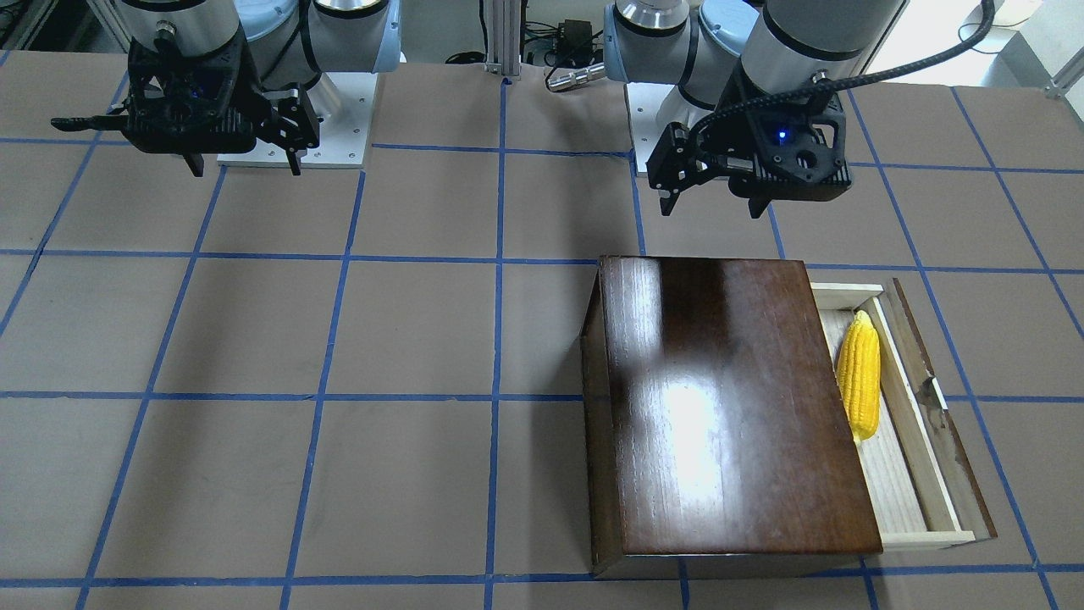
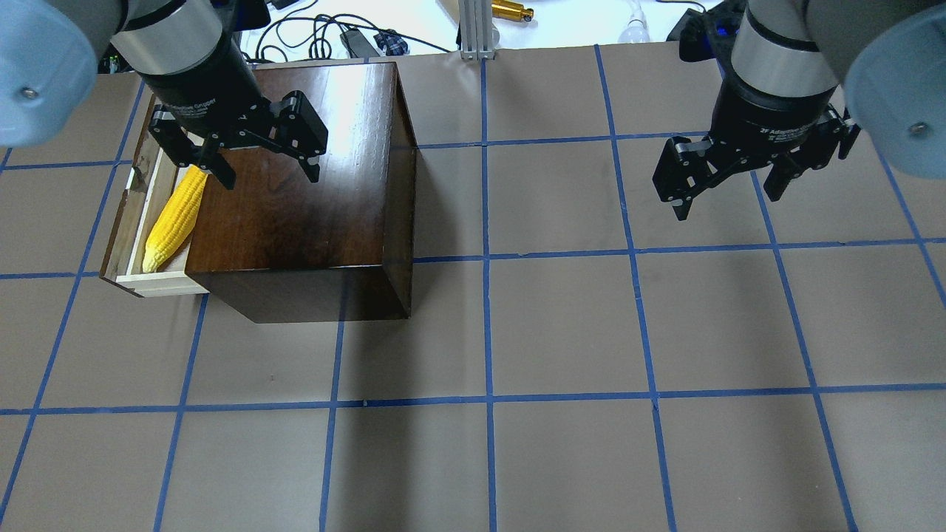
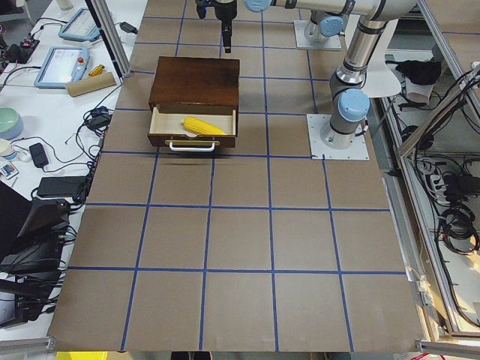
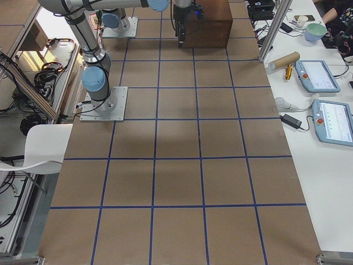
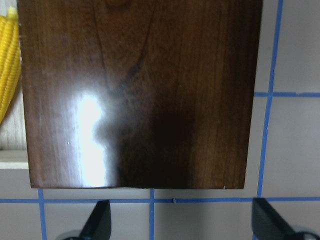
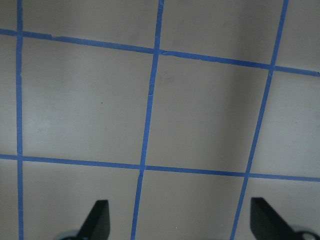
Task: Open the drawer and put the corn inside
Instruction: 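Lower the corn into the drawer, open the left gripper, raise it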
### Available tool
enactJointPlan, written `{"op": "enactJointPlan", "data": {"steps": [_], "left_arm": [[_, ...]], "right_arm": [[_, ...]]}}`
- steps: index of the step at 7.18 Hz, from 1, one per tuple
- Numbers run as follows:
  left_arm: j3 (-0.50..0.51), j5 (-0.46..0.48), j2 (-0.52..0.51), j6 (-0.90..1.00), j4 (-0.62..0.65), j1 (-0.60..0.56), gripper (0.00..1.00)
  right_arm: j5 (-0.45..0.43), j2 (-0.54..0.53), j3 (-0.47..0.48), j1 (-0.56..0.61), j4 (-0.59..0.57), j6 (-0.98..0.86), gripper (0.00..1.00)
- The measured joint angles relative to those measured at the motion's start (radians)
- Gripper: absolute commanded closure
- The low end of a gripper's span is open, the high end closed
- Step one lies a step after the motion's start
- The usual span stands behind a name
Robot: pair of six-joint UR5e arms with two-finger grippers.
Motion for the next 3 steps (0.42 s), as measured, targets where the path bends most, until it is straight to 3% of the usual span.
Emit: {"op": "enactJointPlan", "data": {"steps": [3], "left_arm": [[-0.008, 0.002, 0.011, 0.002, -0.001, -0.004, 0.00]], "right_arm": [[-0.001, 0.000, 0.000, 0.000, 0.000, 0.001, 0.00]]}}
